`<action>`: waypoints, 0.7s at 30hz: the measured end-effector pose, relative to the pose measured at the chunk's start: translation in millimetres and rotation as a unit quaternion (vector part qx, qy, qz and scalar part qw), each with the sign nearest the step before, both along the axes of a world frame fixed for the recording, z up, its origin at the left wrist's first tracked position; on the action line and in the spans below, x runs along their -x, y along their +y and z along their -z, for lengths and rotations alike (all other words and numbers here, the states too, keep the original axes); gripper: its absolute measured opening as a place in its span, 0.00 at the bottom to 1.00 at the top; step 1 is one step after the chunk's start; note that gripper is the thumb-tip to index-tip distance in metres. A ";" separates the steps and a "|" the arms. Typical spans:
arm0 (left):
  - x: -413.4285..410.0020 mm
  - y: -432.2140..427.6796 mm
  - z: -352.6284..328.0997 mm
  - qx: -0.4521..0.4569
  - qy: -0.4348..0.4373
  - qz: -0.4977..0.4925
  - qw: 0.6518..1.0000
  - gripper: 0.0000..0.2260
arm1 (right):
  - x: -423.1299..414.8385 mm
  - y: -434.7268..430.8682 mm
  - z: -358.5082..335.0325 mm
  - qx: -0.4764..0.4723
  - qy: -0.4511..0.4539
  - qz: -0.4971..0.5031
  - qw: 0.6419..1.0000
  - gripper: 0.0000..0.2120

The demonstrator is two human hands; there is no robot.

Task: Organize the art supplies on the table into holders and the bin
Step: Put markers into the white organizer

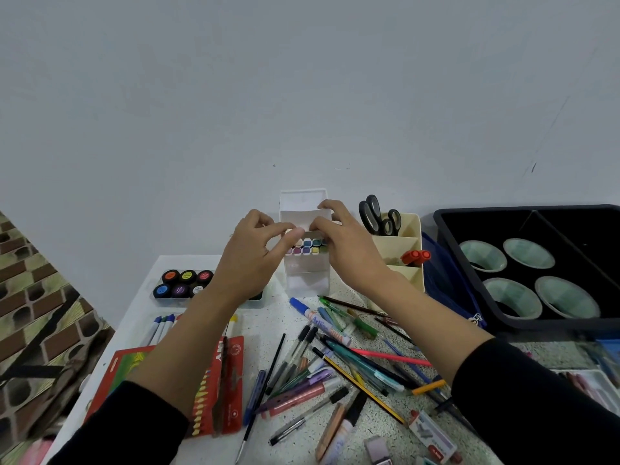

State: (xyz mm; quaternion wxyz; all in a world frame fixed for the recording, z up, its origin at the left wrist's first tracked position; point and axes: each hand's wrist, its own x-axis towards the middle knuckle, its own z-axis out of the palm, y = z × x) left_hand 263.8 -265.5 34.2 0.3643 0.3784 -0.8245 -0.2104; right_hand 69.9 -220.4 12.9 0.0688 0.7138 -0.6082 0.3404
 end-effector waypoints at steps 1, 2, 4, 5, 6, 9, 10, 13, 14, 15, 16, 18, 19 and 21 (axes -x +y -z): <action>1.3 0.6 0.2 0.005 0.009 -0.001 1.000 0.19 | 0.1 -0.1 -0.1 0.002 0.004 0.000 1.000 0.12; 2.3 1.1 0.2 0.014 0.019 -0.002 1.000 0.18 | 0.2 0.1 -0.2 0.004 0.009 0.001 1.000 0.12; 3.7 0.6 1.5 0.037 0.041 -0.005 0.998 0.16 | 0.1 1.5 0.3 0.010 0.018 0.003 1.000 0.12; 4.5 -0.6 3.0 0.043 0.049 -0.008 0.998 0.15 | -0.1 2.5 1.4 0.013 0.019 0.004 1.000 0.11; 5.5 -1.3 4.0 0.041 0.057 -0.013 0.997 0.13 | -0.3 3.5 2.2 0.018 0.016 0.004 1.000 0.11; 9.4 -0.8 6.4 0.005 0.113 -0.016 0.993 0.08 | -2.1 5.5 3.1 0.033 -0.005 0.006 0.999 0.11; 10.4 0.1 7.0 -0.004 0.134 -0.017 0.991 0.08 | -3.1 6.0 2.3 0.035 -0.011 0.011 0.999 0.11; 12.1 0.8 9.9 -0.026 0.185 -0.030 0.982 0.06 | -6.7 8.4 -0.7 0.024 -0.036 0.030 0.999 0.11; 12.5 0.2 11.2 -0.035 0.198 -0.038 0.979 0.06 | -7.8 9.3 -1.4 0.017 -0.045 0.033 0.998 0.11; 12.9 -0.7 12.1 -0.045 0.209 -0.045 0.976 0.06 | -8.7 9.6 -1.9 0.008 -0.054 0.036 0.998 0.11; 13.6 -1.8 12.5 -0.052 0.216 -0.050 0.974 0.06 | -9.3 9.5 -2.2 -0.002 -0.061 0.038 0.997 0.11; 15.1 -4.8 13.5 -0.051 0.215 -0.060 0.973 0.06 | -9.3 8.4 -2.6 -0.015 -0.066 0.043 0.997 0.11; 15.8 -5.8 13.6 -0.043 0.207 -0.065 0.975 0.06 | -9.0 7.7 -2.7 -0.020 -0.064 0.045 0.997 0.11; 16.8 -7.1 13.3 -0.018 0.187 -0.071 0.980 0.07 | -9.0 7.2 -3.2 -0.029 -0.061 0.049 0.996 0.11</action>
